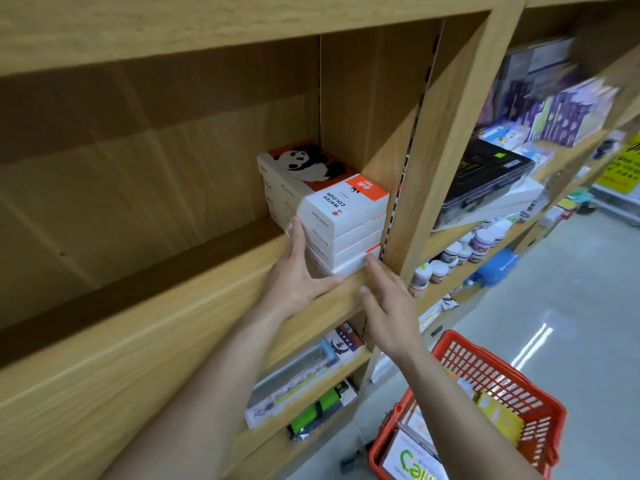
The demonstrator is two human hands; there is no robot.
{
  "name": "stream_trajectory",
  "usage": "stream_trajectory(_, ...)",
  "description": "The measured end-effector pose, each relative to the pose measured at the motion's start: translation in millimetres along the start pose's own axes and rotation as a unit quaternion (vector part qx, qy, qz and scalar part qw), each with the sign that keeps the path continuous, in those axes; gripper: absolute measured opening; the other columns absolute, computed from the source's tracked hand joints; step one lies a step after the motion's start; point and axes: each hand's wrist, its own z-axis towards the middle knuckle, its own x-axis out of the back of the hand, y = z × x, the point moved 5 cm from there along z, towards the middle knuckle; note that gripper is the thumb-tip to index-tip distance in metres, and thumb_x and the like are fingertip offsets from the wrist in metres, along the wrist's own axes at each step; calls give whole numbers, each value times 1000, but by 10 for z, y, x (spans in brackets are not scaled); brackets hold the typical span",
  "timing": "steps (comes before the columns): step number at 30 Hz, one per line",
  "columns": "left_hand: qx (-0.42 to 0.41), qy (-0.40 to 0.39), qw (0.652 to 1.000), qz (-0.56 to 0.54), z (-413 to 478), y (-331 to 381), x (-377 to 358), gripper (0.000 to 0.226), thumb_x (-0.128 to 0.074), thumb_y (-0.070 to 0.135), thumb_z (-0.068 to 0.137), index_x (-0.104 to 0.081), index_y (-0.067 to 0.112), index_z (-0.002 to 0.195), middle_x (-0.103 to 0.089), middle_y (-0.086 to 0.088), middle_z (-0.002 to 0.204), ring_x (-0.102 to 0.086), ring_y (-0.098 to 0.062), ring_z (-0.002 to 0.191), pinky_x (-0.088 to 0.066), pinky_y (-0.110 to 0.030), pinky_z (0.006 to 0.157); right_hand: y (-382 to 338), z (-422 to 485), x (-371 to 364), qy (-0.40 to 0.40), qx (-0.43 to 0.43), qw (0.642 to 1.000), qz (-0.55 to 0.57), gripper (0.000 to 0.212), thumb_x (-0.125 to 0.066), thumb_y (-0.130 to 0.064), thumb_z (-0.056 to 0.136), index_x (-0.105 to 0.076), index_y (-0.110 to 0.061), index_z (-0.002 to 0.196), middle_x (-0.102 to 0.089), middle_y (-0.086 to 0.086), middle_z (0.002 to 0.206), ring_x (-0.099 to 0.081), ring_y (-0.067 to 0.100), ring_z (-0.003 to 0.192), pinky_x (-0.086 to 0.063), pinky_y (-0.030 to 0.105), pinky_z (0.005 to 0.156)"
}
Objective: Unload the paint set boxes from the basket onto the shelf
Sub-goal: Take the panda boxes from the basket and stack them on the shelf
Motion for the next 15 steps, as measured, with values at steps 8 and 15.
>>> stream_trajectory(8, 17, 19, 999, 20, 14, -17, 8, 134, -81, 59, 75, 24, 38, 156, -27, -6, 170, -40, -33, 147, -42, -52, 113, 60, 41, -94, -41, -13, 999, 25, 68, -54, -32, 99, -26, -33, 161, -29, -19, 158, -13, -7, 149, -16, 25, 120)
stream_trajectory(15, -28, 72, 996, 50, -744, 220, 10, 78, -64, 65, 81, -29, 44, 148, -51, 16, 141, -53, -12, 126, -45, -32, 95, 142, -239, 306, -80, -2, 991, -109, 63, -65, -46, 92, -53, -19, 147, -46, -3, 157, -35, 23, 146, -28, 37, 119)
